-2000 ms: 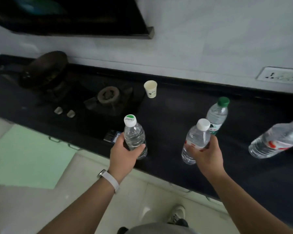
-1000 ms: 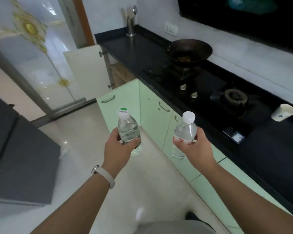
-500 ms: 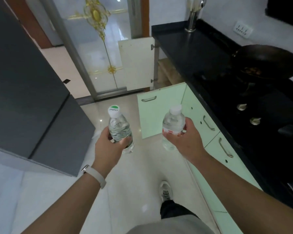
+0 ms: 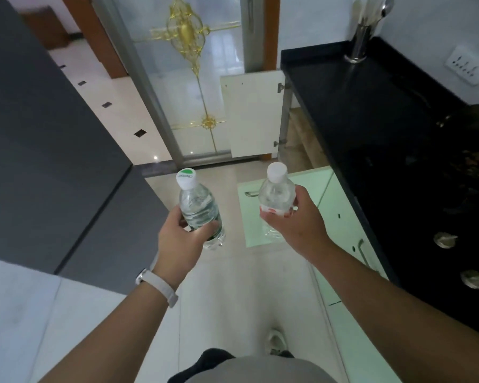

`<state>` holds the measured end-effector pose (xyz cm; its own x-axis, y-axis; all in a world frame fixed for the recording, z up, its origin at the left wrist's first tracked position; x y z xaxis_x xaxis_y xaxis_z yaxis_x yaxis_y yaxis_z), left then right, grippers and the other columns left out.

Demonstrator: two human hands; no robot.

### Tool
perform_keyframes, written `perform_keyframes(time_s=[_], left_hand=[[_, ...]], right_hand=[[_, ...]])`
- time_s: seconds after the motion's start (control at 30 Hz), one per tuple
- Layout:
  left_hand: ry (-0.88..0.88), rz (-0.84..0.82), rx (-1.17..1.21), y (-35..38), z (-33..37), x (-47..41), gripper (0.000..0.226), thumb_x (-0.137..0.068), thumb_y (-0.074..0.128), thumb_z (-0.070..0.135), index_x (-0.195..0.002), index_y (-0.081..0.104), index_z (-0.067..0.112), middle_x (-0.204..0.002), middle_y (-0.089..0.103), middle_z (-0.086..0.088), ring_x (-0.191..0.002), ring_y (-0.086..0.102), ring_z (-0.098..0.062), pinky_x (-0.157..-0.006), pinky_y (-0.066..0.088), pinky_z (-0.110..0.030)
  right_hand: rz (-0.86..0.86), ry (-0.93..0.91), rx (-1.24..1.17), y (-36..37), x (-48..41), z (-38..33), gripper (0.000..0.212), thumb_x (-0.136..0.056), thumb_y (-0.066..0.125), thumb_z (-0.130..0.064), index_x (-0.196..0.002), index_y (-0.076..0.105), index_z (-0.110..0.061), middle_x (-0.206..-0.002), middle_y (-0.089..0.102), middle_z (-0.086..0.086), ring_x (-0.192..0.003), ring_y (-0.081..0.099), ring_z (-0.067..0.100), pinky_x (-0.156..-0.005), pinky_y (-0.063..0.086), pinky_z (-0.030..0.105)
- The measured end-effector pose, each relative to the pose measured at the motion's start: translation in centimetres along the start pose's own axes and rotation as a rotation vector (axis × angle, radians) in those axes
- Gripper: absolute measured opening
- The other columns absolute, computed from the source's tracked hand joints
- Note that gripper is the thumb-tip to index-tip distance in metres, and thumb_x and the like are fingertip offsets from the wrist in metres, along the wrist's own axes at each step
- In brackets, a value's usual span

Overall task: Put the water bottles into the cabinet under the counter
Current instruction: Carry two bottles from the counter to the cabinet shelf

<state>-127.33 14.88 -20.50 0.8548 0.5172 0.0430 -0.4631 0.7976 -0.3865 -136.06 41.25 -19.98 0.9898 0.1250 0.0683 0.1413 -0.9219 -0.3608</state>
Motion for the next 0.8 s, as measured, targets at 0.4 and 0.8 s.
perform_keyframes(time_s=[0.4,0.8], left_hand=[[-0.039,0.04,0.062,-2.6,-2.1,-10.9,0.044,-0.066,0.082,0.031,-0.107,0.068,0.024,-0.1,0.074,0.008,-0.093,0.07,-0.01,-0.083,0.056,-0.034],[0.031,-0.075,0.065,-8.7,-5.5,-31.7,0.041,-0.075,0.085,0.017,-0.111,0.067,0.023,-0.098,0.073,0.011,-0.089,0.069,-0.004,-0.073,0.05,-0.015]], right_hand=[[-0.04,0.014,0.071,6.2,-9.5,-2.0,0.054,-0.071,0.085,-0.041,-0.11,0.048,-0.04,-0.099,0.062,-0.02,-0.089,0.064,0.005,-0.084,0.056,0.037],[0.055,0.091,0.116,20.0,-22.5,-7.1,0.063,-0.06,0.082,-0.055,-0.112,0.051,-0.04,-0.105,0.063,-0.018,-0.095,0.063,0.005,-0.087,0.057,0.041]])
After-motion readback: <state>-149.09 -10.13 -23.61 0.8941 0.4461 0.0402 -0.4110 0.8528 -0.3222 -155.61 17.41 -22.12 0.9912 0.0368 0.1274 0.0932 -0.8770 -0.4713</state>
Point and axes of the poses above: each hand's wrist, its own x-axis away from the middle knuckle, its own y-axis out of the palm, z = x × y, the point moved 10 cm from there along -x, towards the middle knuckle
